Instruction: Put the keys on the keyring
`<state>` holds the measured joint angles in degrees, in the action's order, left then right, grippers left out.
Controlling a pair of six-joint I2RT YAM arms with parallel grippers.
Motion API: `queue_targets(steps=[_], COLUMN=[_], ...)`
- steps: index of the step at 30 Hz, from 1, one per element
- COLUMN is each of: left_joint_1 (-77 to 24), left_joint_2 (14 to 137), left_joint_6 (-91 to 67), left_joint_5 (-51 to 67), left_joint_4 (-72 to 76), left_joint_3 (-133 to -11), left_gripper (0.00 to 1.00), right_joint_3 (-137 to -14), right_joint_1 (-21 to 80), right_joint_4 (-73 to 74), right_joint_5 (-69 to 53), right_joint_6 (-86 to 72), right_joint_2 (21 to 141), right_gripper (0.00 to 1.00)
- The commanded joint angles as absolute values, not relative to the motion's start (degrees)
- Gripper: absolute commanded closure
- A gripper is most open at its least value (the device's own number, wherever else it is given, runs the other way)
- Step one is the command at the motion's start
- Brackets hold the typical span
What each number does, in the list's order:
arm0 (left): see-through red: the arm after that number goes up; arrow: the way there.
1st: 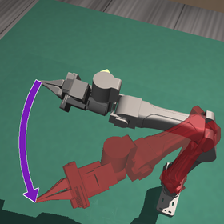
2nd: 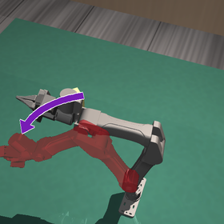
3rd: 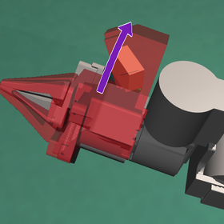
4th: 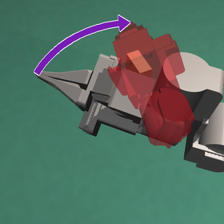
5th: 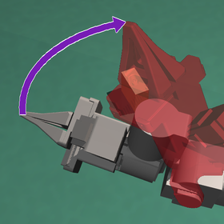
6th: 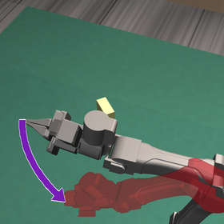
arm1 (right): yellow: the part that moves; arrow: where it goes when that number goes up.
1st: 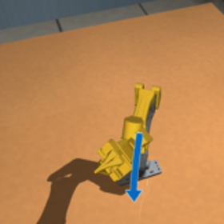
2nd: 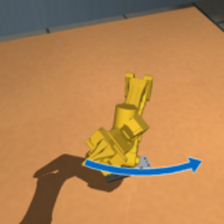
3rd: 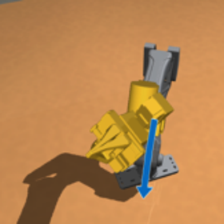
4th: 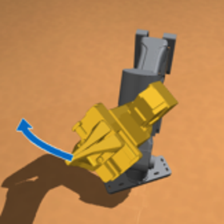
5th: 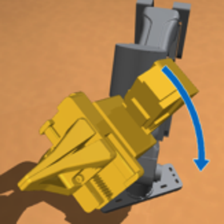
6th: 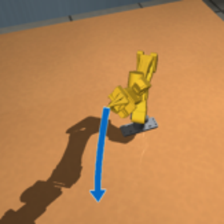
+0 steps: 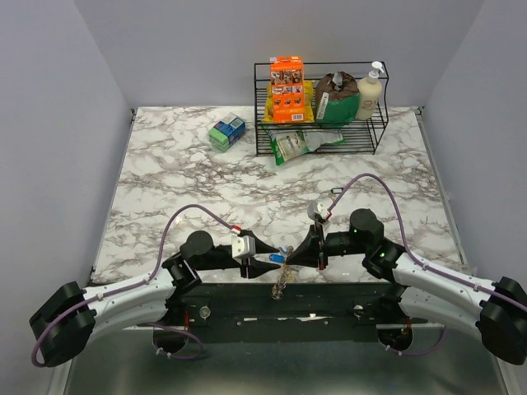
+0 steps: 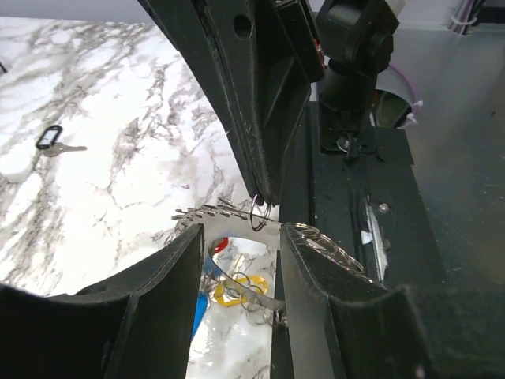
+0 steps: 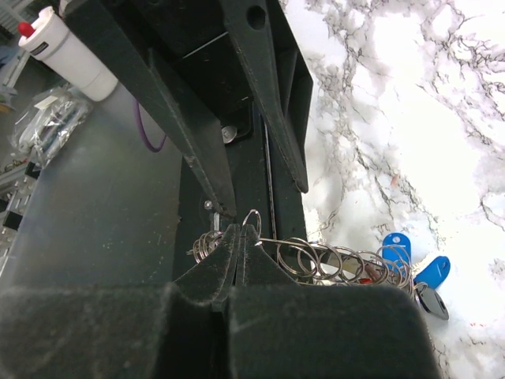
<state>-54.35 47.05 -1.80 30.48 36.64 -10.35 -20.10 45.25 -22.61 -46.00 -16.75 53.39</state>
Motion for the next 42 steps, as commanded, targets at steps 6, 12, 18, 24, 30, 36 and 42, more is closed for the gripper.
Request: queue_targets(steps=[6, 12, 18, 24, 30, 36, 42], left_joint_1=[-49.1, -49.0, -49.0, -49.0, -49.0, -48.8, -48.7], left_joint_2=[50.1, 54.5, 59.0, 61.7, 61.3, 60.8, 60.9], left_joint_6=[-6.9, -9.2, -10.3, -9.7, -7.6, -7.8, -7.8], left_joint_5=[45.0, 47.4, 48.3, 49.2, 48.6, 46.3, 46.6], left_joint_4=[43.2, 47.9, 50.4, 49.7, 46.2, 46.8, 47.1], left_joint_3=[-12.2, -12.9, -14.2, -15.6, -15.9, -14.1, -14.1], left_gripper=[0.48, 0.51, 0.55, 0.62, 0.68, 0.65, 0.73], right_joint_3=[-19.5, -19.5, -19.8, -19.7, -19.4, -19.4, -19.6], right_joint_1=[45.0, 45.0, 45.0, 45.0, 45.1, 45.0, 45.0], right_joint_4=[-23.9, -23.9, -23.7, -23.7, -23.6, -23.6, -23.6], right_joint_5=[-46.9, -46.8, -46.7, -46.5, -46.0, -45.8, -46.1], right_joint_6=[-15.5, -15.4, -15.4, -15.4, -15.5, -15.5, -15.5], right_joint_2=[52.1, 52.5, 52.3, 52.2, 51.5, 51.4, 51.6], right_gripper=[1.0, 1.0, 1.0, 1.0, 1.0, 1.0, 1.0])
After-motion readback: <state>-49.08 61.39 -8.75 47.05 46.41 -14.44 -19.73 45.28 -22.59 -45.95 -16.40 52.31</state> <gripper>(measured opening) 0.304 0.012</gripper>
